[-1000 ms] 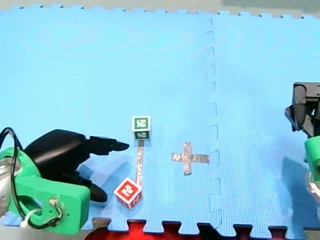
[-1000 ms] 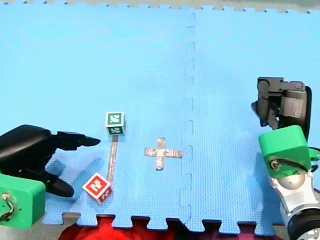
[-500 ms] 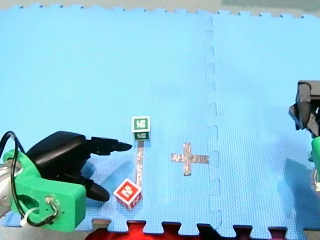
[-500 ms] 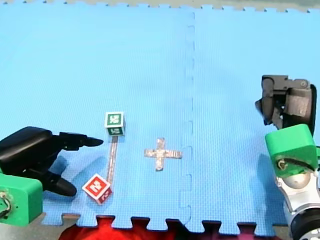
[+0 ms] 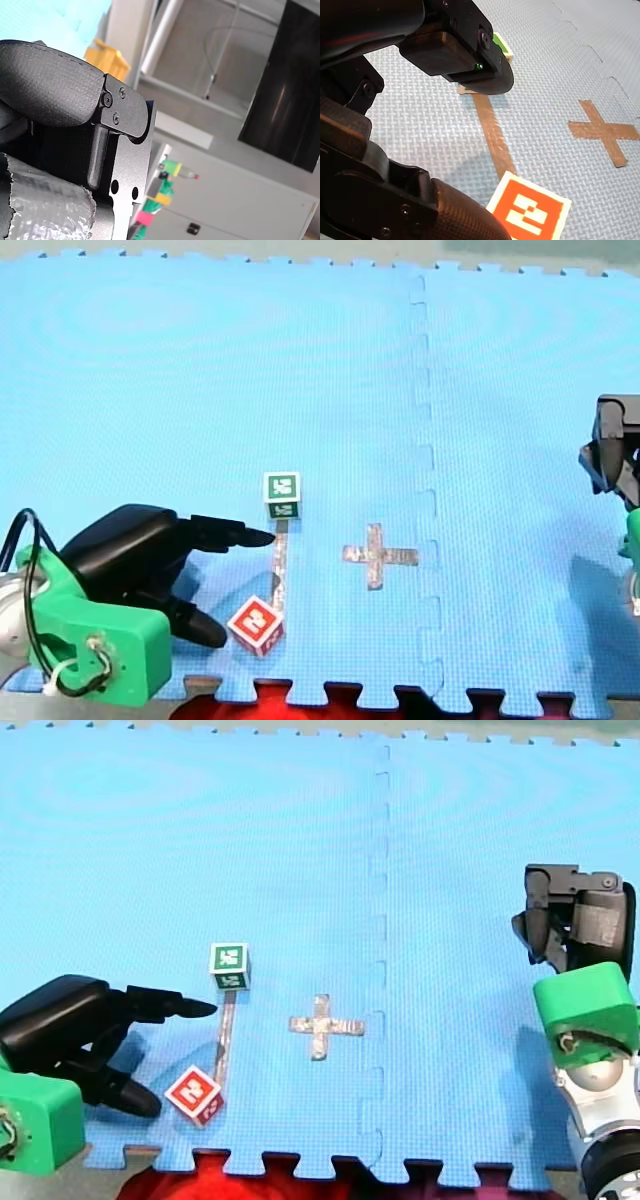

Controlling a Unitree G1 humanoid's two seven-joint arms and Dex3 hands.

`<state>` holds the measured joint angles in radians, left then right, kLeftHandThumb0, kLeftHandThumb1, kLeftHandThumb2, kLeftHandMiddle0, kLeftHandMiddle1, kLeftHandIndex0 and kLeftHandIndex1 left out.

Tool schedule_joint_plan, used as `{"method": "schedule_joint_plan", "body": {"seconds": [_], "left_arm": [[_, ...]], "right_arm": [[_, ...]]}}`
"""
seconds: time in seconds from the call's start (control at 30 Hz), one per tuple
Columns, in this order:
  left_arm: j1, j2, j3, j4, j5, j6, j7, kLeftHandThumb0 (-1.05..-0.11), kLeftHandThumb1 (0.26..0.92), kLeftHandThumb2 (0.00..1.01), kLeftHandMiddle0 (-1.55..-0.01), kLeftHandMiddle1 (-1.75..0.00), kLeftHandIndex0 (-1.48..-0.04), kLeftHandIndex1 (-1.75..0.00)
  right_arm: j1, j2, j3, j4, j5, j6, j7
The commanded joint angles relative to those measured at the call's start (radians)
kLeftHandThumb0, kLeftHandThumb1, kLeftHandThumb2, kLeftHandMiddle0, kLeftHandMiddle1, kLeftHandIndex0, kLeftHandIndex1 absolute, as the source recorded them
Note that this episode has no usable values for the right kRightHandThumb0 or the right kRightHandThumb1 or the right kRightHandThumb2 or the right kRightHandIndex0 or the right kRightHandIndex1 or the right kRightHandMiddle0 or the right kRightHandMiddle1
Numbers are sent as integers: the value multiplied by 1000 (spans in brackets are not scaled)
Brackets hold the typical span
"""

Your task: Stack cube left

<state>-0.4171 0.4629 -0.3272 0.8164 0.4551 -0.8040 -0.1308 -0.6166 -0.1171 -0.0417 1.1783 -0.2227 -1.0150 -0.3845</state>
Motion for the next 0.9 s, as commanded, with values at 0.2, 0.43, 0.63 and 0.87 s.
{"method": "schedule_joint_plan", "body": {"seconds": [0.2, 0.43, 0.63, 0.87], "left_arm": [[-16, 5, 0, 16, -71, 16, -160, -914, 755, 7, -832, -1746, -685, -44], [-28, 14, -6, 8, -106, 48, -285, -960, 772, 7, -914, -1746, -819, -69], [-28, 17, 0, -48, -117, 103, -344, -979, 778, 7, -926, -1746, -889, -74], [0, 11, 18, -102, -144, 132, -347, -991, 774, 2, -941, -1746, -895, -53]], "right_arm": [[-3, -4, -3, -5, 2, 1, -10], [-1, -4, -4, -13, 4, 0, -9], [3, -2, -7, -18, 8, 3, -6], [5, -2, -8, -22, 5, 12, -13]]}}
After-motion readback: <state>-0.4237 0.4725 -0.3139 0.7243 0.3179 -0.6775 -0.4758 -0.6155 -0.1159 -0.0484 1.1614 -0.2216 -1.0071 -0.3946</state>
